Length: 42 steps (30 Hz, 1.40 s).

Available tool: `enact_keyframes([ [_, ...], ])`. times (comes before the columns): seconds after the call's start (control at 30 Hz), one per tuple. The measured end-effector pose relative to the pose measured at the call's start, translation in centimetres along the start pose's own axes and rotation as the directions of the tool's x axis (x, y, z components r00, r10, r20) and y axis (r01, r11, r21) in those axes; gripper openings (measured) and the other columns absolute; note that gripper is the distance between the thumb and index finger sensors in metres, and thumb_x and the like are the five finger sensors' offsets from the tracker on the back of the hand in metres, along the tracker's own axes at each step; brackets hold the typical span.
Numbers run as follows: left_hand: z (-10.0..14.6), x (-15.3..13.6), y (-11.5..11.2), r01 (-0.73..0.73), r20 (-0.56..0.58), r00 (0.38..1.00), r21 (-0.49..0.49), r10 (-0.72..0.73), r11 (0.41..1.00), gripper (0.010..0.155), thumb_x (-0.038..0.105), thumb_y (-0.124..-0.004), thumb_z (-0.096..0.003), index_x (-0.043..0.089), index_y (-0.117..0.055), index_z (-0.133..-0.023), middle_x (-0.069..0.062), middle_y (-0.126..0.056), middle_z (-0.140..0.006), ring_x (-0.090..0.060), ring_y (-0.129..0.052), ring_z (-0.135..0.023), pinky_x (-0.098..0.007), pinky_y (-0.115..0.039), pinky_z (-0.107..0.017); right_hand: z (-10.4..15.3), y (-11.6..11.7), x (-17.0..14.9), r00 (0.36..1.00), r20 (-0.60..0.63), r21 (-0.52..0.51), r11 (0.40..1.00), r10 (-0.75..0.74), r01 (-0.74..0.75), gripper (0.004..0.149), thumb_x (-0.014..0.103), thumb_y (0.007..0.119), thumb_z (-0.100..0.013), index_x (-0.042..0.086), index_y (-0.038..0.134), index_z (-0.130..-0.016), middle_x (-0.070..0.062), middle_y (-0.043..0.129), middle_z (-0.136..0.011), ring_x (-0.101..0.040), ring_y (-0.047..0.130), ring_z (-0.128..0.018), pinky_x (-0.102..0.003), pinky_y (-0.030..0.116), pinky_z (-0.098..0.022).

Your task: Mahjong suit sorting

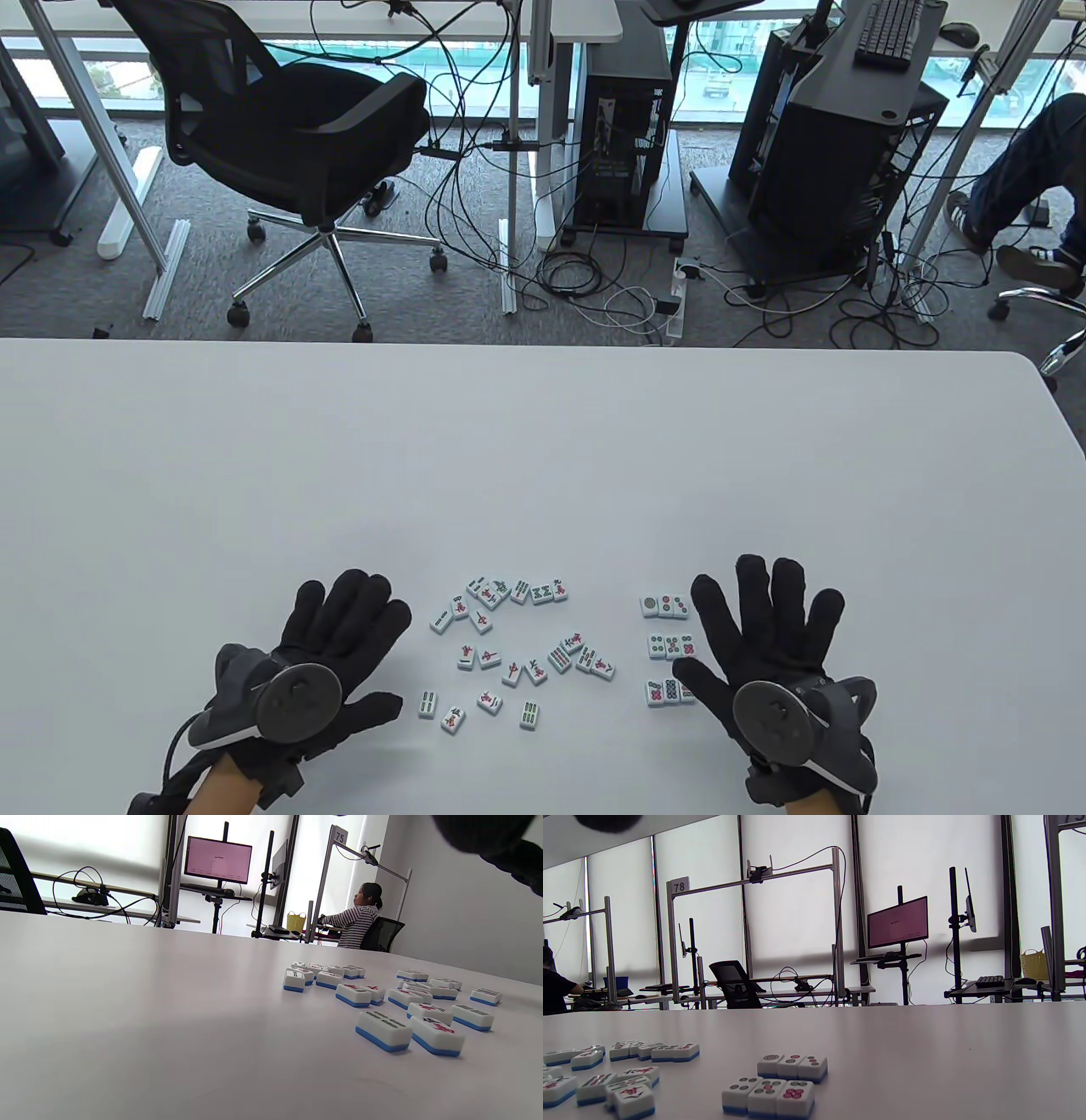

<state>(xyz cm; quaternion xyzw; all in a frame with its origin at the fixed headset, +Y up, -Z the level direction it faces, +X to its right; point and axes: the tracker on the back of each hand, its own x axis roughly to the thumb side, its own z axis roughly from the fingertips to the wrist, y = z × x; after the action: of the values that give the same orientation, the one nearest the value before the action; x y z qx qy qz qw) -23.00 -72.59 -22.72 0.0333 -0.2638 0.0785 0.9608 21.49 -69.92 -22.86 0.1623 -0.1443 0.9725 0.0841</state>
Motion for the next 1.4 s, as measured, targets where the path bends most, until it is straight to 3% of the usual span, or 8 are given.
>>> enact_keyframes([
  [0.07,-0.5,0.9,0.9,0.05,0.029,0.998,0.005,-0.05,0.999,0.088,0.071,-0.071,-0.0398,0.036,-0.033,-0.111,0.013,-0.015,-0.12,-0.021,-0.02,-0.116,-0.05,-0.018,-0.084,0.1,-0.2,0.1,1.0,0.007,-0.01,1.0,-0.011,0.011,0.078,0.068,0.052,-0.049,0.041,0.01,-0.109,-0.004,-0.007,-0.116,-0.036,-0.015,-0.1,-0.068,-0.002,-0.068],
  [0.17,-1.6,2.7,3.0,0.155,0.087,0.984,0.038,-0.158,0.987,0.089,0.066,-0.079,-0.0384,0.033,-0.038,-0.11,0.006,-0.03,-0.121,-0.023,-0.054,-0.109,-0.05,-0.044,-0.082,0.0,-0.6,0.3,0.999,0.017,-0.025,0.999,-0.032,0.033,0.078,0.068,0.052,-0.049,0.041,0.01,-0.109,-0.004,-0.007,-0.116,-0.035,-0.015,-0.1,-0.068,-0.003,-0.068],
  [0.27,-3.1,5.0,4.4,0.29,0.133,0.947,0.041,-0.293,0.956,0.087,0.062,-0.084,-0.036,0.03,-0.046,-0.108,0.001,-0.052,-0.115,-0.015,-0.083,-0.087,-0.045,-0.07,-0.07,0.1,-0.6,0.5,0.999,0.028,-0.028,0.999,-0.037,0.038,0.078,0.067,0.052,-0.049,0.041,0.01,-0.109,-0.004,-0.007,-0.116,-0.035,-0.014,-0.1,-0.068,-0.003,-0.068],
  [0.37,-4.4,6.8,4.5,0.399,0.165,0.905,-0.001,-0.393,0.917,0.083,0.059,-0.086,-0.0337,0.031,-0.055,-0.105,0.003,-0.07,-0.107,-0.012,-0.094,-0.071,-0.041,-0.081,-0.06,0.1,-0.6,0.7,0.999,0.037,-0.023,0.999,-0.036,0.036,0.078,0.067,0.052,-0.049,0.041,0.01,-0.109,-0.004,-0.006,-0.116,-0.035,-0.014,-0.1,-0.068,-0.002,-0.068],
  [0.47,-5.6,8.0,3.7,0.467,0.194,0.872,-0.049,-0.45,0.883,0.078,0.057,-0.088,-0.0318,0.033,-0.063,-0.101,0.006,-0.079,-0.099,-0.01,-0.096,-0.067,-0.041,-0.082,-0.058,0.2,-0.6,0.8,0.998,0.044,-0.022,0.999,-0.041,0.042,0.078,0.067,0.053,-0.05,0.041,0.01,-0.109,-0.004,-0.005,-0.116,-0.036,-0.014,-0.101,-0.068,-0.002,-0.068],
  [0.63,-6.5,9.5,0.1,0.507,0.251,0.856,-0.243,-0.452,0.827,0.067,0.058,-0.09,-0.0289,0.029,-0.081,-0.089,0.008,-0.097,-0.072,-0.007,-0.101,-0.038,-0.037,-0.088,-0.039,0.2,-0.5,0.8,0.997,0.053,-0.027,0.998,-0.05,0.051,0.078,0.067,0.053,-0.05,0.041,0.009,-0.109,-0.004,-0.006,-0.115,-0.036,-0.014,-0.1,-0.068,-0.001,-0.068],
  [1.03,-7.3,11.2,-5.5,0.598,0.326,0.797,-0.319,-0.508,0.735,0.065,0.061,-0.09,-0.0258,0.026,-0.087,-0.081,0.012,-0.101,-0.047,-0.001,-0.092,-0.012,-0.031,-0.087,-0.021,0.3,-0.4,0.9,0.997,0.06,-0.029,0.998,-0.051,0.053,0.078,0.067,0.053,-0.05,0.041,0.009,-0.109,-0.004,-0.007,-0.115,-0.036,-0.014,-0.1,-0.068,-0.001,-0.068],
  [1.4,-7.9,10.4,-6.1,0.476,0.295,0.875,-0.376,-0.384,0.795,0.061,0.054,-0.091,-0.0287,0.012,-0.088,-0.072,0.012,-0.1,-0.042,-0.001,-0.09,-0.009,-0.032,-0.087,-0.019,0.2,0.1,1.0,0.998,0.062,0.0,0.999,-0.033,0.033,0.078,0.067,0.053,-0.05,0.041,0.009,-0.109,-0.005,-0.007,-0.115,-0.036,-0.013,-0.1,-0.068,0.0,-0.069],
])
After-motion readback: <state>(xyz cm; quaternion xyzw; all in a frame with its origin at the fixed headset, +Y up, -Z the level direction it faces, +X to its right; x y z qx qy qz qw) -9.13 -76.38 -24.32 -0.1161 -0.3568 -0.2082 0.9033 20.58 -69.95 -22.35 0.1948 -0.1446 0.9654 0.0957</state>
